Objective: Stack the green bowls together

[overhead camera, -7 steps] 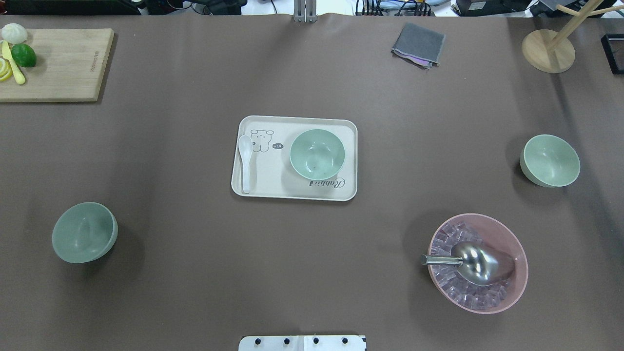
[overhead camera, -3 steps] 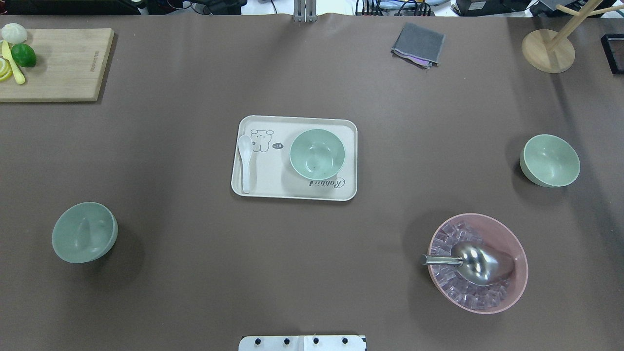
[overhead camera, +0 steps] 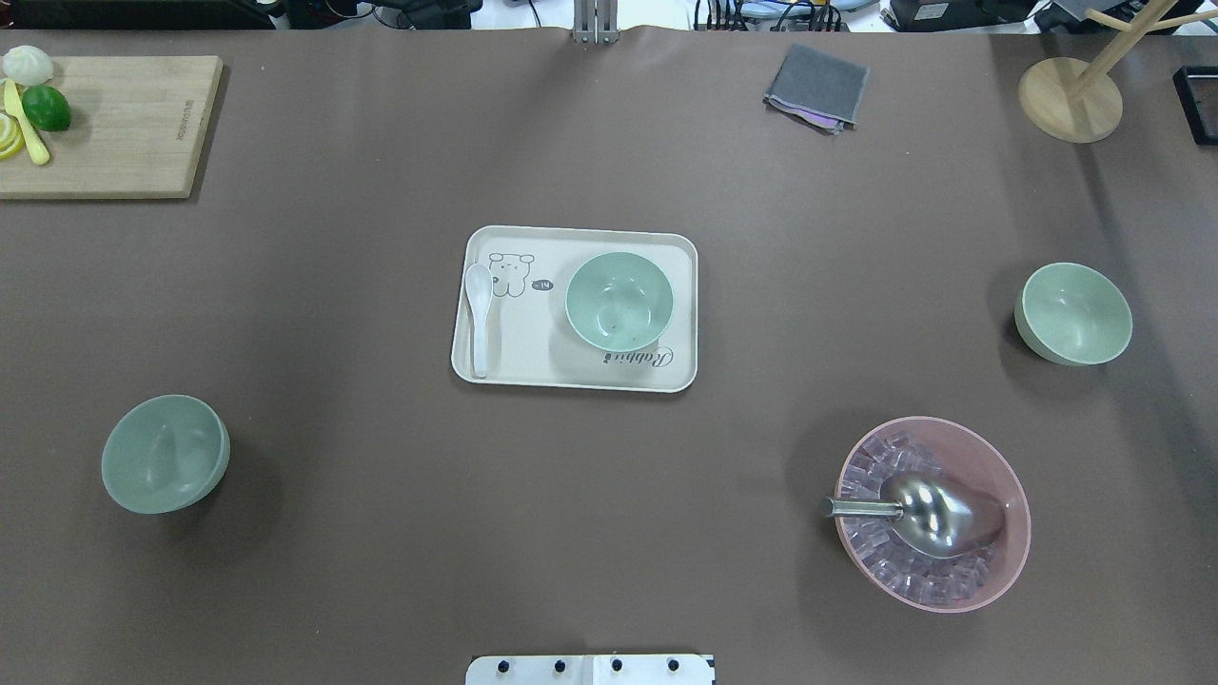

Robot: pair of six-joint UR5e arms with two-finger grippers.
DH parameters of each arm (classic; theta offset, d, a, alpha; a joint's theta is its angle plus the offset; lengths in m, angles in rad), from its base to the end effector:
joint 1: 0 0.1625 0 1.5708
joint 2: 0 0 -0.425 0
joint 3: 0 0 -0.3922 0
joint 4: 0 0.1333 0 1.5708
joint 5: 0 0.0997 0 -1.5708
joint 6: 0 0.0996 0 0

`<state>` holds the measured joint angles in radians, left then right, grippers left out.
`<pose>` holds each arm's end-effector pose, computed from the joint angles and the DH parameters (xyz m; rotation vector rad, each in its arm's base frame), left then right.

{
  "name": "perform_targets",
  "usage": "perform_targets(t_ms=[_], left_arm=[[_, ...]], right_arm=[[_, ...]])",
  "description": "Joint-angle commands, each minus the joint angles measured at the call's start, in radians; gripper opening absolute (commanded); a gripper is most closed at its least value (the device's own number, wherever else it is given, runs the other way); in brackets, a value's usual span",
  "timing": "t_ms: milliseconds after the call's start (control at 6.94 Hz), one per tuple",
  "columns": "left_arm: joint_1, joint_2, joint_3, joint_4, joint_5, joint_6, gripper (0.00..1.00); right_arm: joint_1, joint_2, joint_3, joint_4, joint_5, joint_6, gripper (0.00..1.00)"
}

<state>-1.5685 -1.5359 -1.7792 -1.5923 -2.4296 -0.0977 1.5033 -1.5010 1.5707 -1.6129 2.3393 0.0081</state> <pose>-0.0568 -0.4820 0.5641 0.1398 0.8638 -0.0055 0.0287 -0.5257 0.6280 -0.0028 -0.7690 -0.0670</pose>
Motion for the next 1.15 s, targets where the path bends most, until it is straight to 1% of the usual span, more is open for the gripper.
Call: perform_targets(t_ms=[0,144,288,432,865,1009], left_arm=[[0.014,0.002,-0.003,-0.011,-0.002,0.004,0.98],[0.015,0.002,0.024,0.001,0.004,0.003,0.98],[0.015,0.003,0.037,-0.018,0.013,0.001,0.98],[0.016,0.000,0.035,-0.018,0.045,-0.011,0.98],[0.034,0.017,0.034,-0.021,0.033,-0.004,0.98],[0.050,0.010,0.031,-0.018,0.033,-0.010,0.98]], right_arm=[[0.000,-0.002,-0.008,0.048,0.000,0.003,1.00],[-0.002,-0.027,-0.042,0.147,-0.002,0.003,1.00],[-0.002,-0.030,-0.079,0.228,0.002,0.006,1.00],[-0.002,-0.033,-0.086,0.232,0.003,0.006,1.00],[-0.024,-0.033,-0.101,0.234,0.008,0.009,1.00],[-0.064,-0.031,-0.112,0.234,0.009,0.010,1.00]])
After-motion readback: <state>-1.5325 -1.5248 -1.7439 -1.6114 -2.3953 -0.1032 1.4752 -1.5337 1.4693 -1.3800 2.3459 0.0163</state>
